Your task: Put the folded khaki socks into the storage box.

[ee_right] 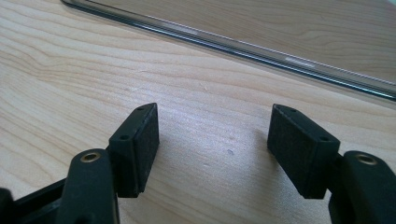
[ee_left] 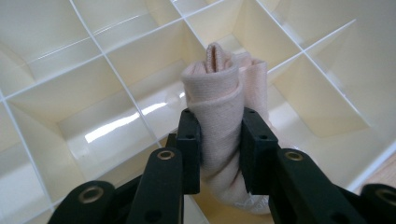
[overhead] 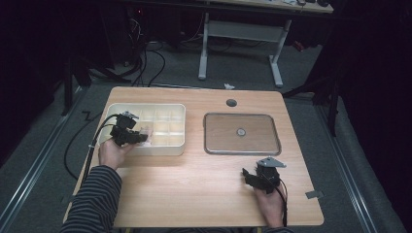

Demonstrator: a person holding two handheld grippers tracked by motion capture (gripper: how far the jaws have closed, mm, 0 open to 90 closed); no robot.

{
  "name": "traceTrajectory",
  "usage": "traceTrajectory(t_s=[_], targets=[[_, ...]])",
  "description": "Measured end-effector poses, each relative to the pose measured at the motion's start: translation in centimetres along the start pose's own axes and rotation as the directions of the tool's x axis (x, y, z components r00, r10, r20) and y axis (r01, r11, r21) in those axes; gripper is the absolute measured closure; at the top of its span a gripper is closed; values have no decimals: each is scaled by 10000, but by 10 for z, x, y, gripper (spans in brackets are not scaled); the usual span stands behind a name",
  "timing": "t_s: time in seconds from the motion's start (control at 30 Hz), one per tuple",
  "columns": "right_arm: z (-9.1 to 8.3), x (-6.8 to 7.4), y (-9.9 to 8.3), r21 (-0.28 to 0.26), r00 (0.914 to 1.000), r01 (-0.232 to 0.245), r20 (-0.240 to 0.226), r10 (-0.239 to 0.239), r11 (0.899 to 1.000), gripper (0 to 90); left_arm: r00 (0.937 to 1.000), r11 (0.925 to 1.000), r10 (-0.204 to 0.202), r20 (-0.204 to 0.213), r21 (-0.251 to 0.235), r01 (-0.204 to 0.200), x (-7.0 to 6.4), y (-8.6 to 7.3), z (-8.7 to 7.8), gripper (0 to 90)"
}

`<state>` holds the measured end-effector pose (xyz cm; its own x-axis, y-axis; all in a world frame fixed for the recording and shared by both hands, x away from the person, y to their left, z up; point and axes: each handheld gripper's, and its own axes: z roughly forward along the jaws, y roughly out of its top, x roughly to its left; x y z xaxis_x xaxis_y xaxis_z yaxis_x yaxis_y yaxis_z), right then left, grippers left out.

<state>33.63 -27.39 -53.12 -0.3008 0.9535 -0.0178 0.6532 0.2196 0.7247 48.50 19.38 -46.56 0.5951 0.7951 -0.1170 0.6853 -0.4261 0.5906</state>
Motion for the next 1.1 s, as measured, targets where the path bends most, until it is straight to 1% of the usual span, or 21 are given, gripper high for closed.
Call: traceTrajectory(t_s=[0.07, 0.13, 0.2, 0.33, 0.4, 0.43, 0.5, 0.67, 0.77, 0.8, 0.83, 0.87, 1.0, 1.1], targets=[[0, 0, 0, -1, 10000, 0, -1, 0, 10000, 342, 10000, 10000, -34, -6, 14, 34, 0, 0, 1, 726], [0, 0, 0, 0, 10000, -1, -2, 1, 10000, 341, 9998, 9999, 97, -164, 85, -96, -3, 0, 1, 726], [0, 0, 0, -2, 10000, 0, -3, 0, 10000, 341, 9997, 9999, 117, -227, 87, -115, -4, -1, 1, 727], [0, 0, 0, -1, 10000, 2, -4, -2, 10000, 341, 9997, 9999, 124, -211, 110, -122, -3, -1, 2, 727], [0, 0, 0, 0, 10000, -1, -4, 1, 10000, 341, 9991, 9996, 260, -342, 146, -255, -5, -1, 2, 727], [0, 0, 0, 0, 10000, -1, -4, 1, 10000, 341, 9991, 9996, 260, -342, 146, -255, -5, -1, 2, 727], [0, 0, 0, 0, 10000, 1, -3, -1, 10000, 341, 9977, 9988, 458, -495, 204, -448, -8, -2, 3, 727], [0, 0, 0, 1, 10000, 0, -3, 0, 10000, 341, 9978, 9985, 486, -442, 285, -474, -7, -2, 4, 728], [0, 0, 0, -1, 10000, 2, -2, -2, 10000, 341, 9972, 9974, 604, -447, 424, -585, -8, -2, 5, 729], [0, 0, 0, -1, 10000, 3, -4, -3, 10000, 340, 9968, 9969, 657, -466, 469, -635, -8, -3, 6, 729], [0, 0, 0, 1, 10000, 2, -2, -2, 10000, 341, 9947, 9932, 920, -465, 765, -883, -9, -3, 9, 729], [0, 0, 0, 0, 10000, 1, 0, -1, 10000, 341, 9937, 9917, 1012, -485, 844, -968, -9, -3, 10, 730], [0, 0, 0, -2, 10000, 0, 7, 0, 10000, 343, 9927, 9912, 1067, -556, 842, -1018, -10, -3, 11, 730], [0, 0, 0, -4, 10000, -7, 13, 7, 10000, 344, 9933, 9916, 1024, -537, 849, -977, -10, -3, 10, 724]])
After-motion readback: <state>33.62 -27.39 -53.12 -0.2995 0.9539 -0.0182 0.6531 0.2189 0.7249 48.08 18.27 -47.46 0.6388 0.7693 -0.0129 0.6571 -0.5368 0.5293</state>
